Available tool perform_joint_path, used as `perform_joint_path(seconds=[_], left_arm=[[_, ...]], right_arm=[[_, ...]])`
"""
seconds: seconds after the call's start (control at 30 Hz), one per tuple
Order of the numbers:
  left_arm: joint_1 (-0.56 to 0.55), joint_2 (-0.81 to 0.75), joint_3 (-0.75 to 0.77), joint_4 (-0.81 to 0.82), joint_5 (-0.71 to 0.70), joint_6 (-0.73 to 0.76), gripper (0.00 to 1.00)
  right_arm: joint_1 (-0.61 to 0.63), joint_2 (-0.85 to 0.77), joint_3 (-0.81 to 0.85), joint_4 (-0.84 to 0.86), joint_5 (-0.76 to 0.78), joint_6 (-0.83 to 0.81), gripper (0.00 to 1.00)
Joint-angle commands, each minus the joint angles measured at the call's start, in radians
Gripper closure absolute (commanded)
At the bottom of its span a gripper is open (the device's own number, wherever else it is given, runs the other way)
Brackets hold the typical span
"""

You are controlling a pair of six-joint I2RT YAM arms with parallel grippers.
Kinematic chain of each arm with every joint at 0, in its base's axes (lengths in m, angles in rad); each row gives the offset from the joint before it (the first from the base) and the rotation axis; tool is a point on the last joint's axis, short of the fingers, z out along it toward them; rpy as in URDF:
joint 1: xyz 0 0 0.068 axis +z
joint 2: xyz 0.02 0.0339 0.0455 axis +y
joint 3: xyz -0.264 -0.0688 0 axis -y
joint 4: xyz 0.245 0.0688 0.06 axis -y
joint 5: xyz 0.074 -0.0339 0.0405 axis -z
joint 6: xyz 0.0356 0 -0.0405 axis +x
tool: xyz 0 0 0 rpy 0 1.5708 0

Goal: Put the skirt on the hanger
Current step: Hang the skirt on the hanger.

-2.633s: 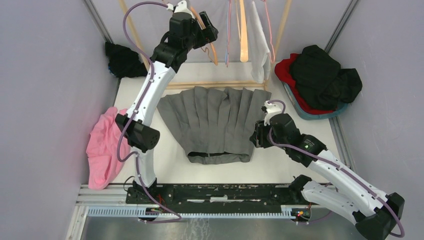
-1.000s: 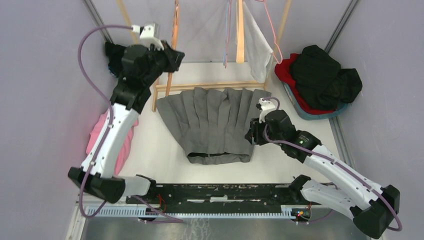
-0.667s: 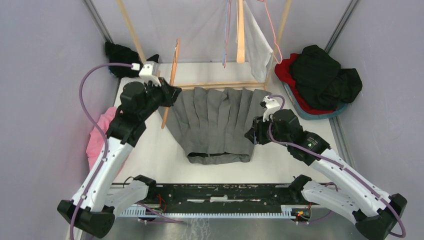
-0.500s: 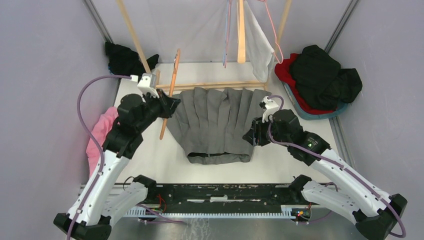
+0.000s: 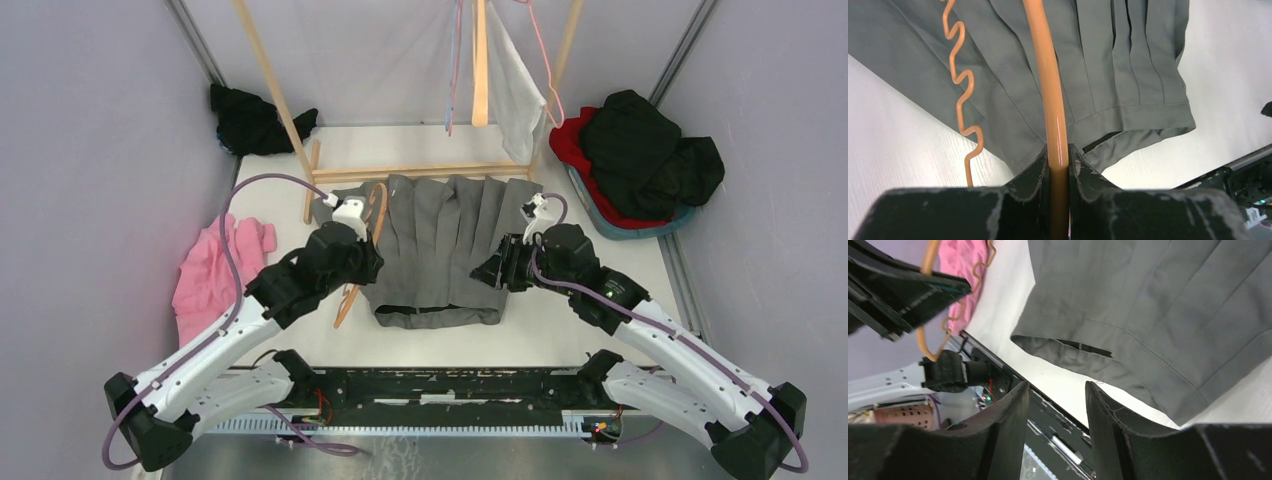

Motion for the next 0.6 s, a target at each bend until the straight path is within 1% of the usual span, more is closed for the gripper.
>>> perform_joint_path(seconds=[0.0, 0.07, 0.13, 0.2, 0.23, 0.3, 0.37, 0.47, 0.57], left_arm=[[-0.071, -0.017, 0.006, 0.087, -0.134, -0.041, 0.97], [-0.114, -0.016, -0.002, 0.120, -0.120, -0.031, 0.97], [-0.154, -0.005, -0.002, 0.149, -0.069, -0.022, 0.97], [-0.227, 0.004, 0.007, 0.153, -0.080, -0.011, 0.97], [-0.300, 0.009, 0.013, 0.149, -0.122, -0.007, 0.97], [-0.410, 0.032, 0.025, 0.120, -0.233, 0.001, 0.97], [-0.490, 0.067, 0.040, 0.076, -0.341, -0.004, 0.97], [-0.564, 0.110, 0.044, 0.067, -0.433, -0.027, 0.97], [-0.617, 0.142, 0.050, 0.080, -0.507, -0.047, 0.97]], right_arm=[[0.004, -0.008, 0.004, 0.144, 0.010, 0.119, 0.49], [0.003, -0.012, -0.008, 0.185, 0.008, 0.144, 0.50], [0.003, -0.005, -0.018, 0.222, -0.003, 0.172, 0.50], [0.003, 0.011, -0.034, 0.286, -0.037, 0.214, 0.50], [0.004, 0.016, -0.046, 0.319, -0.047, 0.240, 0.50], [0.004, 0.024, -0.079, 0.392, -0.053, 0.306, 0.50], [0.004, 0.031, -0.112, 0.474, -0.051, 0.363, 0.50], [0.006, 0.048, -0.142, 0.556, -0.040, 0.425, 0.50], [0.016, 0.055, -0.149, 0.574, -0.019, 0.447, 0.50]])
